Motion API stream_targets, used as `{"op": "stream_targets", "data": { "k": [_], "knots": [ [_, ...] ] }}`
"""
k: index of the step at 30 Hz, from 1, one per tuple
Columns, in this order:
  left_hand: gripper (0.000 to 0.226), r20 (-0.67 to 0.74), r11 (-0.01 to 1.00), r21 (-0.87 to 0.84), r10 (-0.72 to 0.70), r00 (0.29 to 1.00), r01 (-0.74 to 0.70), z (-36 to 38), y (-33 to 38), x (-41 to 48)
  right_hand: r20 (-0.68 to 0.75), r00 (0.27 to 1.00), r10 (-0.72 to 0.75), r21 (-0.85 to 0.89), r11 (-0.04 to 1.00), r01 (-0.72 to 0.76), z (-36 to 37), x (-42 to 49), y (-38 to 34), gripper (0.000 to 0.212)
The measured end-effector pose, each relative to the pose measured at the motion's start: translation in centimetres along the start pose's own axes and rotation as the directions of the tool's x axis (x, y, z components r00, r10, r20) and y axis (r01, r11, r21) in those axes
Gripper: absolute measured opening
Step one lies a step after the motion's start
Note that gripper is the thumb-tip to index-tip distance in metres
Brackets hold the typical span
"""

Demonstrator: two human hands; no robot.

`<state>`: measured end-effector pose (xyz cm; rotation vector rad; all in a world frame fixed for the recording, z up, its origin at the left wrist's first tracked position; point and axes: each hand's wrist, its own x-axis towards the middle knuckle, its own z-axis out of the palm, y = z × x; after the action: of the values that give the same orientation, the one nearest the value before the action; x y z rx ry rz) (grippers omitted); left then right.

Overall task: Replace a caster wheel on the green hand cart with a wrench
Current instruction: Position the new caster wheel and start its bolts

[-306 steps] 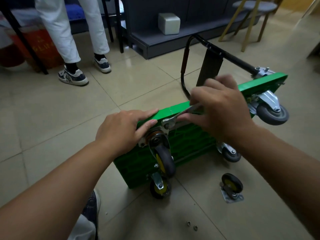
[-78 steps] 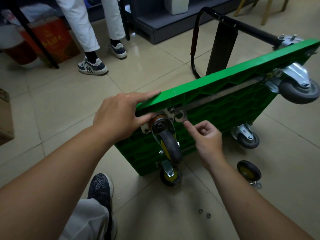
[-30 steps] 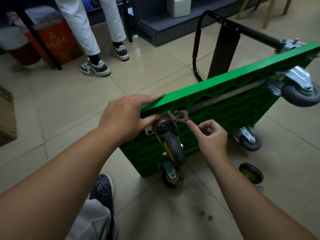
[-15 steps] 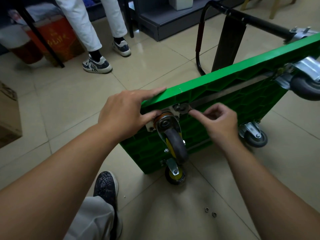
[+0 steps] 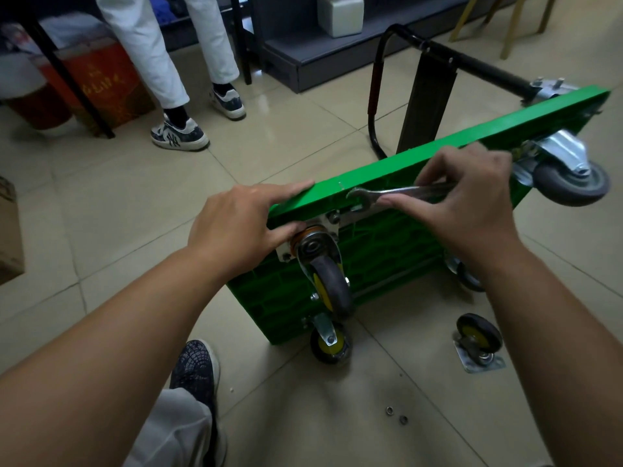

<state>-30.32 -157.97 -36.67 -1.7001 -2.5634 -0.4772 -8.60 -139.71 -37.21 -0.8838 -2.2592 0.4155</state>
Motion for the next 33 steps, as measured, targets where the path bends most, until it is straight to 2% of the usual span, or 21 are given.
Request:
{"op": "stream_targets", "data": {
  "k": [4, 9, 15, 19, 22, 24, 25, 27, 29, 31, 33],
  "knots": [
    [0.065, -0.005, 1.0, -0.004, 0.001, 1.0, -0.001, 0.0, 0.1, 0.0, -0.002, 0.993, 0.122, 0.218, 0.969, -0.119, 3.5, -2.8, 1.0, 0.055],
    [0.064, -0.02, 1.0, 0.002, 0.006, 1.0, -0.006, -0.1, 0.2, -0.1, 0.006, 0.947, 0.322, 0.406, 0.864, -0.297, 7.7, -4.3, 1.8, 0.056],
    [0.064, -0.024, 1.0, 0.01, 0.006, 1.0, -0.005, -0.1, 0.2, -0.1, 0.056, 0.912, 0.407, 0.523, 0.766, -0.374, 9.5, -4.9, 1.0, 0.054],
    [0.063, -0.033, 1.0, 0.012, 0.009, 0.999, -0.008, 0.1, 0.1, -0.1, 0.13, 0.889, 0.438, 0.667, 0.625, -0.406, 10.5, -5.2, 0.1, 0.051],
    [0.063, -0.033, 1.0, 0.008, 0.003, 0.999, -0.003, 0.0, 0.1, -0.1, 0.145, 0.884, 0.444, 0.692, 0.593, -0.411, 11.1, -5.1, -0.2, 0.048],
    [0.063, -0.033, 1.0, 0.008, 0.001, 0.999, -0.001, 0.0, 0.1, 0.0, 0.142, 0.892, 0.43, 0.665, 0.626, -0.408, 10.5, -4.5, 0.3, 0.051],
    [0.063, -0.03, 1.0, 0.008, 0.002, 1.0, -0.002, 0.0, 0.0, 0.0, 0.124, 0.907, 0.401, 0.616, 0.686, -0.388, 10.0, -4.0, 0.8, 0.053],
    [0.064, -0.028, 1.0, 0.004, 0.005, 1.0, -0.005, 0.0, 0.0, 0.0, 0.068, 0.961, 0.268, 0.384, 0.882, -0.273, 8.4, -2.4, 1.9, 0.058],
    [0.063, -0.03, 1.0, 0.004, 0.004, 1.0, -0.004, 0.0, 0.0, 0.0, 0.051, 0.996, 0.067, 0.123, 0.99, -0.072, 6.3, -0.6, 1.9, 0.063],
    [0.063, -0.03, 1.0, 0.003, 0.001, 1.0, -0.001, 0.0, 0.1, 0.0, 0.022, 0.988, -0.153, -0.075, 0.985, 0.154, 3.8, 1.2, 0.4, 0.065],
    [0.064, -0.025, 1.0, 0.004, 0.0, 1.0, 0.0, 0.0, 0.1, -0.1, 0.02, 0.929, -0.369, -0.239, 0.901, 0.363, 2.0, 2.4, -1.3, 0.059]
  ]
}}
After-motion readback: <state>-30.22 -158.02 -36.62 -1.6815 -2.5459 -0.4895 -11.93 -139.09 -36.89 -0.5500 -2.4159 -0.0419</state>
